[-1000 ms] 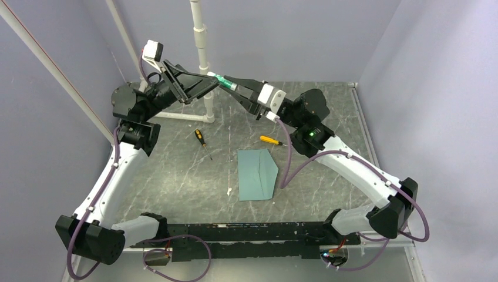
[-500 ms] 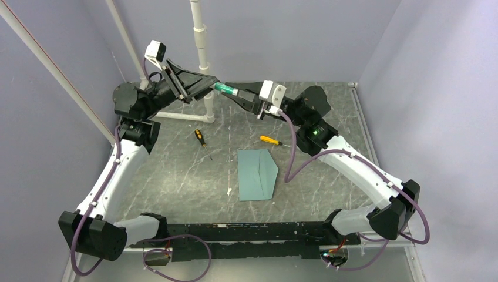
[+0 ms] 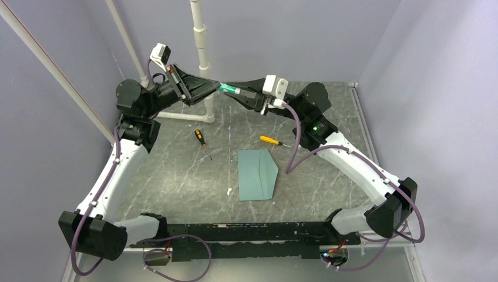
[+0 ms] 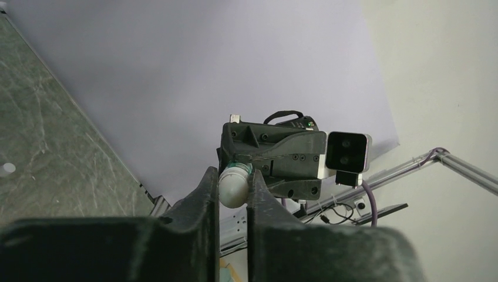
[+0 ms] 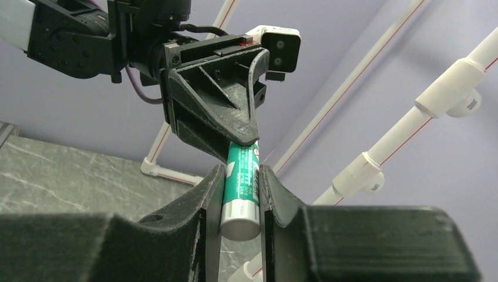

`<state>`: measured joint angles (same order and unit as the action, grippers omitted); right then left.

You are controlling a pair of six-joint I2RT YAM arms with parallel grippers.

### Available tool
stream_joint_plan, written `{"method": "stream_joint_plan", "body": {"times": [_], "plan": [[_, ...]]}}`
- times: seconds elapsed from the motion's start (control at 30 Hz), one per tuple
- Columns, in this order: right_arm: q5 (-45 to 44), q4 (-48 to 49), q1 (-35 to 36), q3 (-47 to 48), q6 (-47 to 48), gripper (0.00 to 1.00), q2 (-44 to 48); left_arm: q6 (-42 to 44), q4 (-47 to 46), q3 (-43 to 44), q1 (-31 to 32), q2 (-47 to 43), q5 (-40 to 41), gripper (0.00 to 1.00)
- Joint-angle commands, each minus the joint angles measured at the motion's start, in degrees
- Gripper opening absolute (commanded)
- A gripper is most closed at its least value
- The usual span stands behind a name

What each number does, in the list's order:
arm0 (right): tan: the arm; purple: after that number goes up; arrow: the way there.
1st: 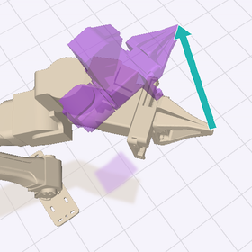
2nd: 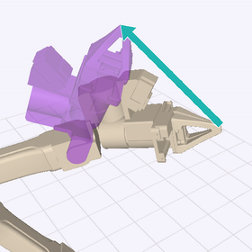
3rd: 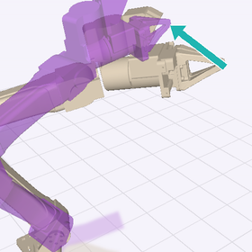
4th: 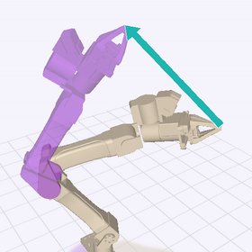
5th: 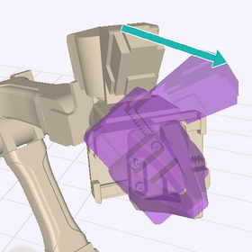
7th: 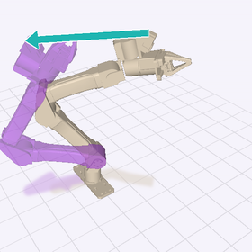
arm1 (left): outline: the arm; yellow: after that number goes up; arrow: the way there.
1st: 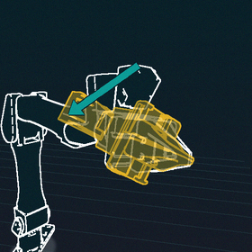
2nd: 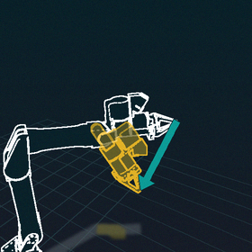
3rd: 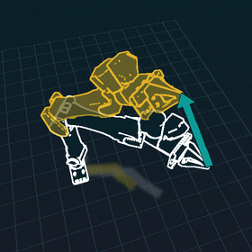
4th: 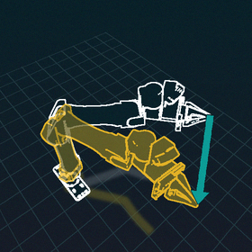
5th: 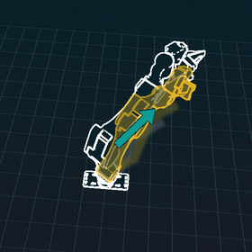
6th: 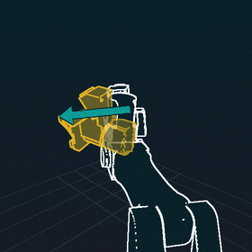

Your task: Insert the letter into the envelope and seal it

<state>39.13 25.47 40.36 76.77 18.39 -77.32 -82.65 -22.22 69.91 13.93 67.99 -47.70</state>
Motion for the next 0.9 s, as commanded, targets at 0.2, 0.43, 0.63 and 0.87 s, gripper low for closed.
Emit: {"method": "stream_joint_plan", "body": {"times": [0.2, 0.43, 0.63, 0.87], "plan": [[-0.35, 14.85, -0.75, -2.09, -8.09, 0.47, -2.47, -7.81, -11.05, 0.55, 0.0, 2.07, -0.79, 0.02], [1.63, 32.82, -2.21, 0.96, -21.52, 0.5, -9.29, -12.9, -17.48, 2.77, -0.49, 3.83, -0.19, 0.02], [2.81, 39.03, -2.21, 3.71, -26.25, 0.44, -12.27, -18.33, -23.62, 0.77, -0.49, 4.61, 1.16, 0.02], [5.79, 41.05, -2.26, 4.85, -29.75, 0.53, -12.56, -17.77, -22.81, 0.81, -0.49, 4.38, 1.57, 0.02]]}}
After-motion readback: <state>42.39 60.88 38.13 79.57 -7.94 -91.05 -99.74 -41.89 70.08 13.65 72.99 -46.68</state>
